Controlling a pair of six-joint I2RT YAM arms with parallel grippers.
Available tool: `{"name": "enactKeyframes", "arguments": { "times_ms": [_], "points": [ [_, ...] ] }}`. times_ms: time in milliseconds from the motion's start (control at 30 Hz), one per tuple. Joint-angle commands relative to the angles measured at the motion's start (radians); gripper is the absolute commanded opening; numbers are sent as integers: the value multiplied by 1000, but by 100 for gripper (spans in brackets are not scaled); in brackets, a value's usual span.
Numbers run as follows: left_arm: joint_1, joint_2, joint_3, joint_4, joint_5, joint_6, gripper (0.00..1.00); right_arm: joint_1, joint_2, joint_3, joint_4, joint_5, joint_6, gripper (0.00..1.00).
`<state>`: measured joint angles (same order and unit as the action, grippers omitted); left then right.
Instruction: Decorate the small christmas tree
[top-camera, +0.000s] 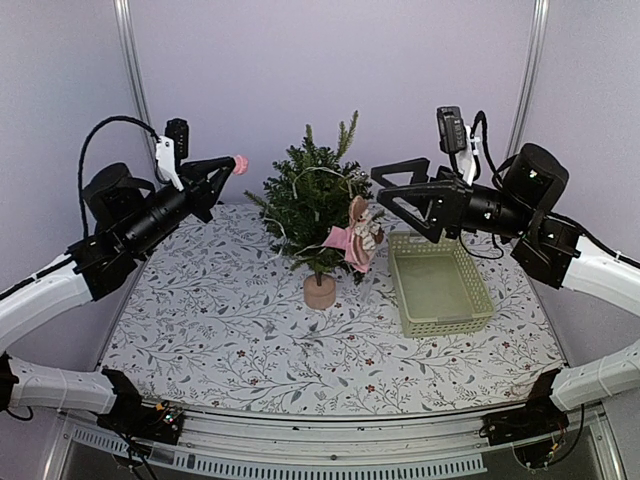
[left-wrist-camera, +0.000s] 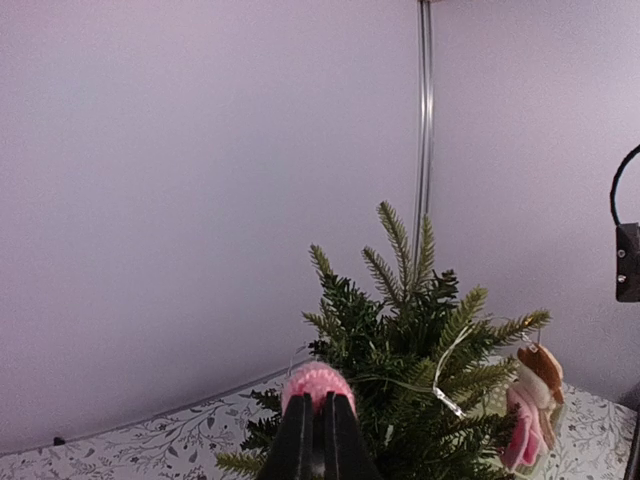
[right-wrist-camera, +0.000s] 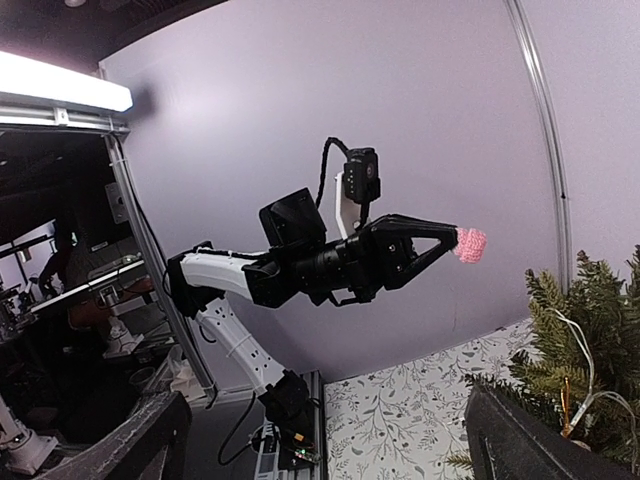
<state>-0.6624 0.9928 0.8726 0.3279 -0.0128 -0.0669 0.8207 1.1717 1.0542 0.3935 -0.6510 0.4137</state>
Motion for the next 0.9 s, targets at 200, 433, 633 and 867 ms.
{"name": "enactKeyframes", "arguments": {
  "times_ms": [200,433,633,867],
  "points": [
    [66,211,157,-210,266,-82,0,-10,-43,13,-126,77,-76,99],
    [68,277,181,-279,267,-69,0,-14,-49,13,-149,83,-91,99],
    [69,287,157,-298,266,-75,0,-17,-46,13,-153,84,-93,99],
    [68,295,145,-294,315,-80,3,-16,-42,15,-154,80,-95,99]
  ]
}}
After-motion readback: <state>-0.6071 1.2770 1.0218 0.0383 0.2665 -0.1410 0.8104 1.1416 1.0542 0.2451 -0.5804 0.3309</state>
